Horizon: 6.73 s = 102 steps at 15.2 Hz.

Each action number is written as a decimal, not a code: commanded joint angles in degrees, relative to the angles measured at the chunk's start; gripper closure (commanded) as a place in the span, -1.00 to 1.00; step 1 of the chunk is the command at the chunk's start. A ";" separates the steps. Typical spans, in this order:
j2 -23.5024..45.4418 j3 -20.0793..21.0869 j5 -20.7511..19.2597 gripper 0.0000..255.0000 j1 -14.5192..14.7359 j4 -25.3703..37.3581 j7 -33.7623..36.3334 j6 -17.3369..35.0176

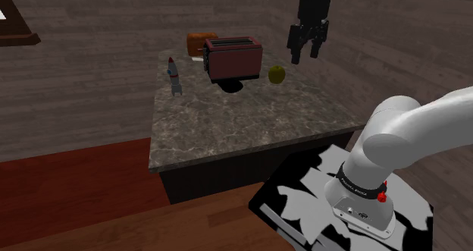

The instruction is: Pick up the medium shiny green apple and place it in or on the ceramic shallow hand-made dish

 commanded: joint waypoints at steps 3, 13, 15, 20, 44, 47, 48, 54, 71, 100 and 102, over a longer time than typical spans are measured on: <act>1.76 -2.09 -1.61 -1.00 -0.56 -0.41 -2.45 2.67; 14.63 -12.42 -6.67 -1.00 -2.54 2.03 -14.24 16.03; 17.90 -14.42 -6.88 -1.00 -2.72 3.41 -16.65 18.51; 26.94 -19.26 -5.85 -1.00 -2.88 8.18 -23.05 24.09; 69.22 -25.74 15.96 -1.00 -12.11 40.86 -48.99 32.56; 69.94 -25.50 16.43 -1.00 -12.15 39.87 -49.29 34.17; 69.95 -25.50 16.43 -1.00 -12.15 39.89 -49.29 34.17; 69.94 -25.50 16.43 -1.00 -12.15 39.89 -49.29 34.16; 68.37 -26.03 15.31 1.00 -12.07 43.13 -48.35 29.58; 65.33 -23.04 11.49 1.00 -2.54 57.25 -31.93 14.37; 65.95 -22.35 11.40 1.00 -1.17 59.12 -29.57 13.30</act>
